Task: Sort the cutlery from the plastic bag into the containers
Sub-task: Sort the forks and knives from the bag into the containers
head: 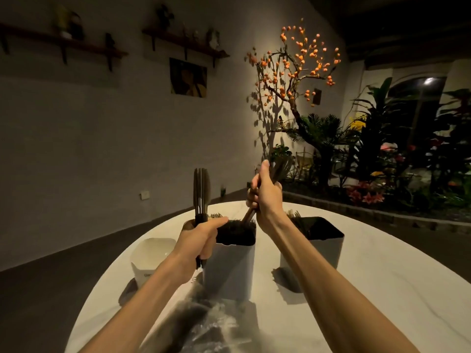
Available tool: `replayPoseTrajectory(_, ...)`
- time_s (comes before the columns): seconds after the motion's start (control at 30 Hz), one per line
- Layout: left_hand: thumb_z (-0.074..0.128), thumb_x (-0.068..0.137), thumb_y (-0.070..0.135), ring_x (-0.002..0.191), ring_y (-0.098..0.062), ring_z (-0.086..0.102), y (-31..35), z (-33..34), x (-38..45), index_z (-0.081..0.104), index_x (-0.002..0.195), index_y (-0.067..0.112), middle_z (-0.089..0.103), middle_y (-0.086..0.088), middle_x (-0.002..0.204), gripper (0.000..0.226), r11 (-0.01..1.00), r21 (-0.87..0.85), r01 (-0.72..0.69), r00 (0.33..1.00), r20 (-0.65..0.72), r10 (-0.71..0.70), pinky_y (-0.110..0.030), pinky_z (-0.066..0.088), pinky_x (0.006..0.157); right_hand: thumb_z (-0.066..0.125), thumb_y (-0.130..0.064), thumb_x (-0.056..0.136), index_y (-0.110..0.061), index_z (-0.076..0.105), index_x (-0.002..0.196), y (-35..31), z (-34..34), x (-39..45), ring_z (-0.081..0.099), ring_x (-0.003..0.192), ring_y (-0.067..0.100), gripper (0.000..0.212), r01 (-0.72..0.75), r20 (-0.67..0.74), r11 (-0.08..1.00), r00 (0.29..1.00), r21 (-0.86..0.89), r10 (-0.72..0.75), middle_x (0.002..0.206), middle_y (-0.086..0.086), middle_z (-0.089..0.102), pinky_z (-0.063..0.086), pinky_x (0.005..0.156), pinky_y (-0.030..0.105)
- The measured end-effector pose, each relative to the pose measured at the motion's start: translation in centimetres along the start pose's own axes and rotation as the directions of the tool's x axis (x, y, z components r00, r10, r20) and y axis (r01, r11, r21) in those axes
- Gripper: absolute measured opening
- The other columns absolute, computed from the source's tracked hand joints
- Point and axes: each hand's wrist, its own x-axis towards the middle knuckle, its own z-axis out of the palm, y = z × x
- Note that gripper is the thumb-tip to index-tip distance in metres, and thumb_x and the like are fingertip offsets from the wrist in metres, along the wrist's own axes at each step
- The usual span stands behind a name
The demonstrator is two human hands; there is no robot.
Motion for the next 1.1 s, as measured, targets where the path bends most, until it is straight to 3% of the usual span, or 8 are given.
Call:
replayPoseTrajectory(0.3, 0.071, 0.092, 0.022, 0.044, -0.010, 0.024, -1.3, -3.0, 0.9, 0.048, 0.048, 0.023, 0.032, 0.002, 0.052, 0.050, 0.999, 0.026, 0.039, 0.996, -0.079, -0.037, -0.024, 0.022, 0.043, 0.066, -0.044, 0.095, -0.006, 0.063, 0.078, 6.4, 1.4, 1.6, 0.057, 0.054, 0.011, 0.042, 0.019, 0.080, 0.958, 0.997, -0.285, 0.004, 0.055, 0.000, 0.054, 0.053, 0.062, 0.028)
replayPoseTrajectory(0.43, 0.073, 0.091, 0.025, 0.045, -0.011, 0.026, -1.8, -3.2, 1.2, 0.052, 0.056, 0.019, 0.034, 0.001, 0.053, 0.041, 0.998, 0.020, 0.064, 0.994, -0.089, -0.062, -0.025, 0.024, 0.046, 0.082, -0.021, 0.084, -0.001, 0.067, 0.103, 5.6, 1.8, 2.1, 0.068, 0.066, 0.016, 0.032, 0.091, 0.124, 0.968, 0.990, -0.235, -0.063, 0.072, 0.004, 0.066, 0.063, 0.080, 0.040)
replayPoseTrajectory(0.6, 0.073, 0.091, 0.029, 0.046, -0.011, 0.025, -2.3, -3.1, 1.0, 0.048, 0.052, 0.020, 0.032, 0.001, 0.053, 0.047, 0.995, 0.049, 0.082, 0.993, -0.084, -0.078, -0.026, 0.025, 0.047, 0.066, -0.022, 0.098, -0.004, 0.066, 0.100, 5.1, 1.8, 2.3, 0.070, 0.072, 0.018, 0.018, 0.204, 0.210, 0.917, 0.968, -0.342, -0.137, 0.074, 0.003, 0.068, 0.062, 0.078, 0.034)
replayPoseTrajectory(0.73, 0.072, 0.092, 0.026, 0.044, -0.010, 0.024, -2.2, -2.9, 0.6, 0.047, 0.052, 0.020, 0.032, 0.002, 0.051, 0.047, 0.995, 0.031, 0.092, 0.991, -0.096, -0.088, -0.024, 0.025, 0.046, 0.038, -0.028, 0.108, -0.008, 0.071, 0.097, 6.5, 1.5, 2.1, 0.068, 0.090, 0.017, 0.039, 0.345, 0.348, 0.597, 0.930, -0.724, -0.115, 0.094, 0.005, 0.073, 0.054, 0.085, 0.031)
replayPoseTrajectory(0.8, 0.072, 0.092, 0.025, 0.043, -0.009, 0.025, -2.3, -2.7, 0.4, 0.049, 0.055, 0.019, 0.032, 0.003, 0.050, 0.044, 0.995, 0.019, 0.097, 0.991, -0.100, -0.094, -0.023, 0.024, 0.045, 0.035, -0.029, 0.108, -0.009, 0.070, 0.098, 7.1, 1.2, 2.1, 0.065, 0.093, 0.021, 0.041, 0.413, 0.424, 0.376, 0.904, -0.829, -0.060, 0.101, 0.007, 0.072, 0.052, 0.092, 0.041)
replayPoseTrajectory(0.9, 0.071, 0.092, 0.024, 0.044, -0.009, 0.025, -2.5, -2.8, 0.1, 0.049, 0.055, 0.019, 0.032, 0.003, 0.051, 0.044, 0.994, 0.018, 0.107, 0.989, -0.103, -0.105, -0.024, 0.024, 0.046, 0.035, -0.039, 0.107, -0.014, 0.065, 0.117, 6.9, 1.2, 1.6, 0.058, 0.111, 0.023, 0.041, 0.518, 0.521, 0.159, 0.853, -0.841, -0.027, 0.124, 0.007, 0.064, 0.044, 0.103, 0.049)
replayPoseTrajectory(1.0, 0.067, 0.094, 0.018, 0.044, -0.010, 0.025, -2.4, -2.8, 0.1, 0.049, 0.057, 0.018, 0.033, 0.002, 0.052, 0.041, 0.993, 0.002, 0.119, 0.989, -0.084, -0.118, -0.025, 0.023, 0.047, 0.018, -0.056, 0.104, -0.015, 0.038, 0.152, 6.7, 1.1, 1.2, 0.028, 0.149, 0.022, 0.066, 0.593, 0.585, 0.032, 0.801, -0.805, -0.126, 0.161, 0.007, 0.032, 0.024, 0.122, 0.046)
replayPoseTrajectory(1.1, 0.063, 0.094, 0.012, 0.045, -0.010, 0.026, -2.3, -2.6, -0.3, 0.048, 0.058, 0.019, 0.034, 0.002, 0.053, 0.040, 0.991, 0.006, 0.130, 0.990, -0.046, -0.130, -0.025, 0.023, 0.046, 0.026, -0.039, 0.109, -0.017, 0.037, 0.145, 7.8, 0.6, 0.6, 0.029, 0.146, 0.035, 0.045, 0.711, 0.708, -0.250, 0.696, -0.658, 0.117, 0.153, 0.014, 0.036, 0.028, 0.118, 0.053)
